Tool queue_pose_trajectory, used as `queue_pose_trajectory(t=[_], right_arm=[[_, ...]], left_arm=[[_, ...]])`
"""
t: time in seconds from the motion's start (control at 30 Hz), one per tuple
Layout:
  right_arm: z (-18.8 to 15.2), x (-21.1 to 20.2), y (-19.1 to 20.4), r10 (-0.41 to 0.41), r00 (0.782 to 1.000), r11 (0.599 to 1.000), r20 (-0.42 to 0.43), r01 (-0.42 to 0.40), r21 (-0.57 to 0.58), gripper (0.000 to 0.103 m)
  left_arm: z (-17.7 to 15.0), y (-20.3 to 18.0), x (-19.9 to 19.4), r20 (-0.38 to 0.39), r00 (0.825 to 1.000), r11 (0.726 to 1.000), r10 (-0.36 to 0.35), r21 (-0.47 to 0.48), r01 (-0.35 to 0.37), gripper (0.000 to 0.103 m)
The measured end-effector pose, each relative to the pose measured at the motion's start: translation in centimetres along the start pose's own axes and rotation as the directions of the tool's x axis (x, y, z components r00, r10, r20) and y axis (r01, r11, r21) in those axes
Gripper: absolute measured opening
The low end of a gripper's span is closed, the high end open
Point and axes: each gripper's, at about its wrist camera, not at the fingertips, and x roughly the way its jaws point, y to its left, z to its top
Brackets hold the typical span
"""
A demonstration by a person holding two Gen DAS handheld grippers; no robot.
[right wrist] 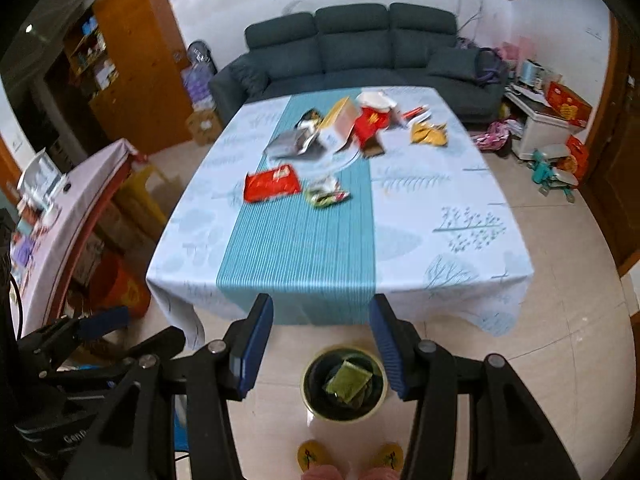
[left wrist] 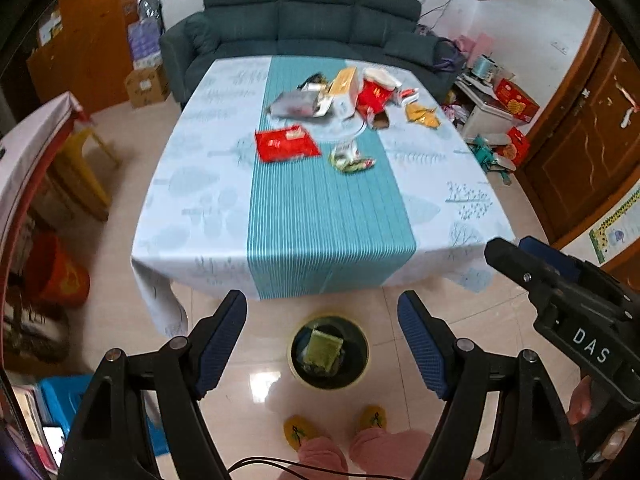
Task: Collect trash
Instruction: 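Raise both tools back toward the table, then grasp the red box with the right tool while the left tool grasps the yellow printed box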
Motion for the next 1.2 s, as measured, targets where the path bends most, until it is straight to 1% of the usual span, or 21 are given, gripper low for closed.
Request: queue_pose_trajectory(t=[0.07,0.17,0.3,0.4,0.5,0.53,0.6,0.67,0.77,0.87,0.97,1.1,1.2], right_arm=[[0.4,-0.3,-0.4,-0.003,1.0,1.0,0.011,0.003,0.008,0.051],[1.0,-0.1,-1.1,-0.015,1.0,1.0,0.017,0.015,0.011,0.05],[2.2,0.5,-2.3,-0.013,1.0,1.0,0.025,0.013,0.012,0.05],[3.8,2.1,-3.5,-0.01,1.0,1.0,0.014,0.01,0.012,0.05],[6.4,4.4,-4.8,0.019,1.0,1.0,-0.003,-0.019,0.006,0.05],[7.4,5.4,-5.3,0.036,0.999,0.999,-0.009,-0.036,0.0,0.05],[9.6,7.2,-6.1,0.066,0.998,0.998,-0.017,-0.067,-0.019,0.05],[12.3,9.1,-7.1,0.087,0.996,0.995,-0.031,-0.088,-0.04,0.05],[16.2,11.5,-8.9,0.121,0.992,0.99,-0.047,-0.124,-0.063,0.05],[19.3,13.9,-10.6,0.144,0.987,0.986,-0.073,-0.149,-0.07,0.05],[22.5,17.0,-12.3,0.178,0.977,0.978,-0.116,-0.188,-0.084,0.05],[25.1,21.0,-13.4,0.208,0.962,0.969,-0.179,-0.228,-0.094,0.05],[26.4,24.7,-13.7,0.227,0.948,0.966,-0.224,-0.248,-0.069,0.05]], left_arm=[[1.0,-0.4,-0.1,0.014,1.0,1.0,0.012,0.025,-0.012,0.076],[2.5,-0.7,0.2,0.02,1.0,0.999,0.019,0.037,-0.02,0.076],[5.0,-0.7,1.5,0.02,0.999,0.999,0.039,0.025,-0.04,0.076],[6.8,-0.6,3.2,0.008,0.998,0.998,0.065,0.007,-0.065,0.076],[9.7,-0.3,5.8,-0.017,0.997,0.996,0.079,-0.029,-0.08,0.076],[10.3,-0.3,6.5,-0.022,0.996,0.995,0.087,-0.038,-0.088,0.076],[12.7,-0.4,8.5,-0.039,0.993,0.991,0.109,-0.076,-0.111,0.076],[14.9,-0.8,10.4,-0.057,0.992,0.987,0.115,-0.109,-0.121,0.076],[18.4,-1.8,13.3,-0.092,0.987,0.981,0.13,-0.133,-0.141,0.076],[21.7,-3.0,15.6,-0.113,0.984,0.978,0.137,-0.142,-0.153,0.076],[25.0,-4.0,18.0,-0.123,0.982,0.978,0.146,-0.134,-0.162,0.076],[28.5,-5.3,21.5,-0.136,0.978,0.981,0.159,-0.088,-0.172,0.076],[30.6,-6.0,24.3,-0.159,0.973,0.984,0.165,-0.043,-0.174,0.07]])
